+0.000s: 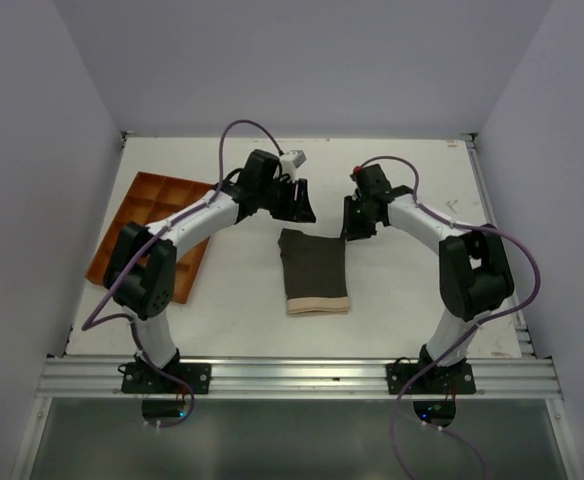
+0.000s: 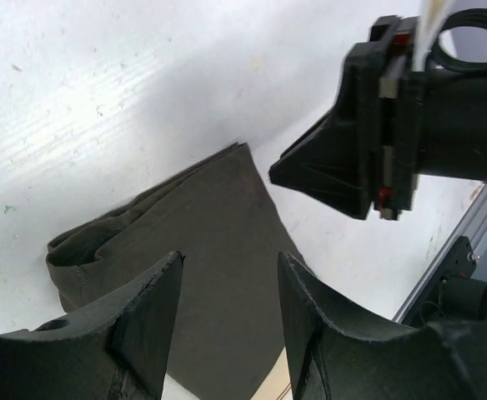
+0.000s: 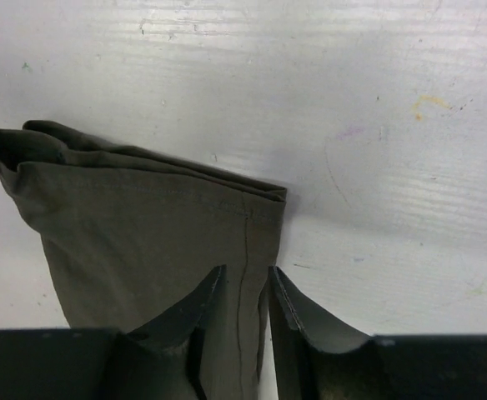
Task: Roll the underwear
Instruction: Fold the underwear
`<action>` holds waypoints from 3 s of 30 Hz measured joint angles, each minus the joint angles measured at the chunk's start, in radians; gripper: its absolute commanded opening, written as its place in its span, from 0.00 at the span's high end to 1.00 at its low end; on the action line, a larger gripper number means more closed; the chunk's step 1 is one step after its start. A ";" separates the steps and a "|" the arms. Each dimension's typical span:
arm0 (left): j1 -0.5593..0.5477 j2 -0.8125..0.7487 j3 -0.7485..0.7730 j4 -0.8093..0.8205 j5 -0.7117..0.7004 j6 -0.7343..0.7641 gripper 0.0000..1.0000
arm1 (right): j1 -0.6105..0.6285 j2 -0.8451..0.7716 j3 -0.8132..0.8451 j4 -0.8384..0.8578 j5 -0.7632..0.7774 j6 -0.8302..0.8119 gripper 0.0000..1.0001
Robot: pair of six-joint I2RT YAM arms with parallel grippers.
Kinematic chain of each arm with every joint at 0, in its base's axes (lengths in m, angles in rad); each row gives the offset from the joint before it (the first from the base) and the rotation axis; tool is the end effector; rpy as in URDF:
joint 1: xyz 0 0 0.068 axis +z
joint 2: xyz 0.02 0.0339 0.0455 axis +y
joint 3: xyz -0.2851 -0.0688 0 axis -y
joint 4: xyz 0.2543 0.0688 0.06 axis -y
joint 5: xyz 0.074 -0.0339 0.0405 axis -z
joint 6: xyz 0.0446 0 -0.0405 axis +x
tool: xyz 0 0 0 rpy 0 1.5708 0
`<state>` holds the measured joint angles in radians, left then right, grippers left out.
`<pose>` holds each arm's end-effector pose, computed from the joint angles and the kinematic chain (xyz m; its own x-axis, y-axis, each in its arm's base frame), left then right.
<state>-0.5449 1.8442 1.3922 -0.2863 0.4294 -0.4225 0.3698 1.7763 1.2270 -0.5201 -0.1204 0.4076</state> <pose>0.3638 -0.2422 0.2538 -0.8262 0.0648 -0.5597 0.4340 0.7066 -0.5588 0.3554 0.1435 0.2073 -0.9142 0.0677 -0.3995 -0.0547 0.9563 0.2872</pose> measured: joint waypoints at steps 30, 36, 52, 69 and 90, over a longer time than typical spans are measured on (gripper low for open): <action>-0.256 -0.266 -0.616 0.139 -0.044 -0.198 0.53 | -0.012 0.153 0.098 -0.073 -0.007 0.017 0.64; -0.258 -0.266 -0.620 0.142 -0.064 -0.193 0.53 | -0.012 0.154 0.067 -0.056 -0.022 0.019 0.68; -0.262 -0.121 -0.435 0.077 -0.160 -0.036 0.52 | -0.024 -0.025 -0.182 0.019 -0.014 0.075 1.00; -0.264 -0.163 -0.392 -0.054 -0.278 0.151 0.45 | -0.024 -0.429 -0.489 -0.105 0.182 0.232 1.00; -0.608 -0.205 -0.340 -0.010 -0.447 0.107 0.52 | -0.024 -0.565 -0.558 -0.122 0.154 0.336 1.00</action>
<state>-1.1526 1.6394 1.0523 -0.2966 -0.0181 -0.3153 0.3458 1.2118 0.6689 -0.6426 0.0341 0.7433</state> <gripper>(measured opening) 0.487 0.012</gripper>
